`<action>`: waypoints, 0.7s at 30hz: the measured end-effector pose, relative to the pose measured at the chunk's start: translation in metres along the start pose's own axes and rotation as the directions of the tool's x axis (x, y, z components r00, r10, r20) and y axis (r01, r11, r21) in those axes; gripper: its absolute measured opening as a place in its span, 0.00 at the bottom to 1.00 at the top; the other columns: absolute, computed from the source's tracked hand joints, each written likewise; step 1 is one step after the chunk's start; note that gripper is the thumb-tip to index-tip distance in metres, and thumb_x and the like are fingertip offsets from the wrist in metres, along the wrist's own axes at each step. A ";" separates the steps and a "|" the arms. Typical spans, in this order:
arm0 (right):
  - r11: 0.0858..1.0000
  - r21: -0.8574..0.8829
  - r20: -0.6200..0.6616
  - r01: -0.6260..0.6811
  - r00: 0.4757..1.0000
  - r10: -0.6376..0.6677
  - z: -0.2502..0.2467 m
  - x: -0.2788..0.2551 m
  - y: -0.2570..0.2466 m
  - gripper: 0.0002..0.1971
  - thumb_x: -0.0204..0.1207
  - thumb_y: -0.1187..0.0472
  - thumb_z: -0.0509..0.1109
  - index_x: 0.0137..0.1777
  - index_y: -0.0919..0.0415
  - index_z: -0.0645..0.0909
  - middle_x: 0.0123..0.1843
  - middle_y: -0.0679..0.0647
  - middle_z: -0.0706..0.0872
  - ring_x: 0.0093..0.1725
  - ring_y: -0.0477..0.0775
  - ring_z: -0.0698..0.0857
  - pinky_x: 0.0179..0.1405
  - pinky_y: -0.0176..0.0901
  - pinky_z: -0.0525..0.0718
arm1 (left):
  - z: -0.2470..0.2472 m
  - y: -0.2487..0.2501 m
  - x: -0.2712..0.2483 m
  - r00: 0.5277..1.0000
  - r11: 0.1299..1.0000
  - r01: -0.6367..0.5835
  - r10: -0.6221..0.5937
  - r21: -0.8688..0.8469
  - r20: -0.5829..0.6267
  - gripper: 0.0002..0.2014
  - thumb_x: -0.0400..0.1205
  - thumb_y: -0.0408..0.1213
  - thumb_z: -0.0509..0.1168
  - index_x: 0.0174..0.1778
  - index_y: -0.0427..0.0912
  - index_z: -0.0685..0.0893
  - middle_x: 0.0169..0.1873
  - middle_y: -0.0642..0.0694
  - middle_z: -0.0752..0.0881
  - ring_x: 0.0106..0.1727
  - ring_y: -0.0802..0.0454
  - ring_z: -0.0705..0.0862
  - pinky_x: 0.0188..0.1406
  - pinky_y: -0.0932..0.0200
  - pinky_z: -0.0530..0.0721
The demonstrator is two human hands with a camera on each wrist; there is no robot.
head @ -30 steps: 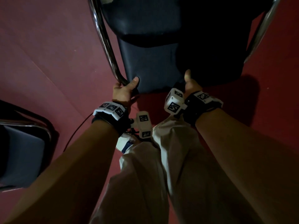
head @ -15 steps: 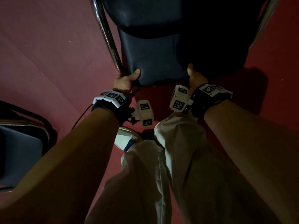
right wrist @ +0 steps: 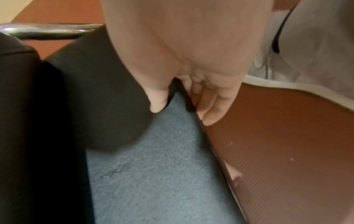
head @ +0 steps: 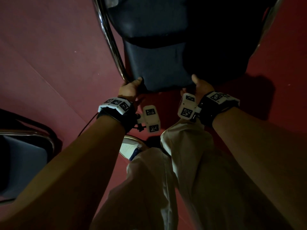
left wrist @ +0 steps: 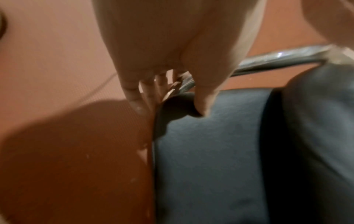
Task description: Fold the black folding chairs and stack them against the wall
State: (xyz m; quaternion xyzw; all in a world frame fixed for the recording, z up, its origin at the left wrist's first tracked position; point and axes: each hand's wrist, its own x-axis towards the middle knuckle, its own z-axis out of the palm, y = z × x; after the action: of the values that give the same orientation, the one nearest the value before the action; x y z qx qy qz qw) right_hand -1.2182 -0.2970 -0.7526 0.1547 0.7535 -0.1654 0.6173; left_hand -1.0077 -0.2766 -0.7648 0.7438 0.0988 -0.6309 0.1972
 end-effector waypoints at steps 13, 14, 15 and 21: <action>0.980 0.198 0.122 -0.014 0.992 -0.010 0.019 -0.136 -0.021 0.28 0.87 0.53 0.62 0.84 0.60 0.61 0.82 0.64 0.68 0.78 0.62 0.73 0.68 0.52 0.80 | -0.004 0.044 -0.122 1.000 0.999 -0.019 0.020 0.033 -0.020 0.23 0.83 0.40 0.70 0.75 0.43 0.76 0.47 0.52 0.82 0.49 0.50 0.84 0.57 0.47 0.82; 0.978 0.207 0.133 -0.020 0.991 -0.007 0.020 -0.154 -0.025 0.28 0.87 0.53 0.61 0.84 0.60 0.60 0.82 0.64 0.68 0.78 0.62 0.74 0.72 0.53 0.77 | -0.008 0.051 -0.139 0.999 0.999 -0.025 0.026 0.024 -0.022 0.23 0.83 0.41 0.70 0.75 0.43 0.77 0.47 0.52 0.83 0.50 0.50 0.85 0.58 0.47 0.81; 0.979 0.201 0.134 -0.023 0.991 -0.005 0.019 -0.170 -0.027 0.28 0.87 0.53 0.61 0.83 0.61 0.60 0.81 0.63 0.69 0.77 0.62 0.74 0.72 0.54 0.77 | -0.013 0.057 -0.156 0.999 0.999 -0.030 0.031 0.014 -0.020 0.23 0.83 0.41 0.69 0.75 0.44 0.77 0.49 0.52 0.83 0.51 0.50 0.85 0.59 0.46 0.81; 0.990 0.136 0.197 0.025 0.979 -0.052 0.017 -0.291 -0.053 0.27 0.86 0.55 0.64 0.82 0.61 0.64 0.72 0.66 0.76 0.64 0.63 0.83 0.55 0.54 0.87 | -0.042 0.104 -0.285 0.995 0.996 -0.087 0.085 -0.038 -0.045 0.12 0.85 0.41 0.67 0.64 0.44 0.80 0.61 0.45 0.83 0.61 0.46 0.84 0.67 0.42 0.78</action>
State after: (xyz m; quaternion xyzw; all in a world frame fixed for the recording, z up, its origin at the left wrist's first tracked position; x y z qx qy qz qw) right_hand -1.1709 -0.3609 -0.4669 0.1633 0.6778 -0.2419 0.6748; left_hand -0.9810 -0.3239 -0.4635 0.7567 0.0837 -0.6035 0.2368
